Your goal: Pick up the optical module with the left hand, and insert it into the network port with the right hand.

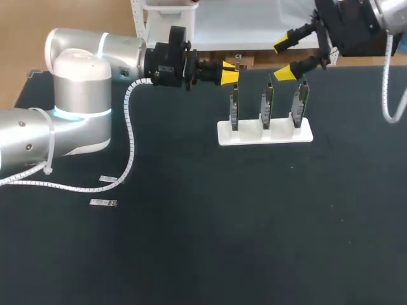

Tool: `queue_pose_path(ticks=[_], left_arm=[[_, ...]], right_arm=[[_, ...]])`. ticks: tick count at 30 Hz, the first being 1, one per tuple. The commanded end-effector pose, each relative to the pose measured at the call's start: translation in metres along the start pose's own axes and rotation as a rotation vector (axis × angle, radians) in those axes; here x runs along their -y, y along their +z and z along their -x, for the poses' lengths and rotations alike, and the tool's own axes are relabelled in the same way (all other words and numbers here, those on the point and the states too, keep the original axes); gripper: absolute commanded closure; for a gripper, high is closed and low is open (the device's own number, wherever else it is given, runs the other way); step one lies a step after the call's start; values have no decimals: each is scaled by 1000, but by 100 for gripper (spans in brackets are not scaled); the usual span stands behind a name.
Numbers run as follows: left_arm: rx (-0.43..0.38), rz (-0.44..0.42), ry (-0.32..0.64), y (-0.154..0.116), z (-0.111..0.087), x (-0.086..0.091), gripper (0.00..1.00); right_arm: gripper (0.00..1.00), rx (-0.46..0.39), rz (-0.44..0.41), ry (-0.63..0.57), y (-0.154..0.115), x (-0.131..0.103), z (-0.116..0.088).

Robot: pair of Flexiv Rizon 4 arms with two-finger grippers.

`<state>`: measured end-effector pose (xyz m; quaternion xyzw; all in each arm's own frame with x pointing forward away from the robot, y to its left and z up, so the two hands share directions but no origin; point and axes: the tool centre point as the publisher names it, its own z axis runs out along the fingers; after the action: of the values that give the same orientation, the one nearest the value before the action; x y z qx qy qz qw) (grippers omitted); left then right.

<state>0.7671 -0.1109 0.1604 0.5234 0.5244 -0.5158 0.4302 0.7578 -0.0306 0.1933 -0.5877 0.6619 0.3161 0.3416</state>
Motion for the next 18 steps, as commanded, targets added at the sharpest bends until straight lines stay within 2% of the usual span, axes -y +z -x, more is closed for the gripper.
queue_pose_path(ticks=[1, 18], left_arm=[[1, 1, 1, 0, 0, 0, 100], [1, 1, 1, 0, 0, 0, 100]], right_arm=[[0, 9, 95, 27, 14, 14, 3], [0, 41, 165, 44, 27, 4, 18]])
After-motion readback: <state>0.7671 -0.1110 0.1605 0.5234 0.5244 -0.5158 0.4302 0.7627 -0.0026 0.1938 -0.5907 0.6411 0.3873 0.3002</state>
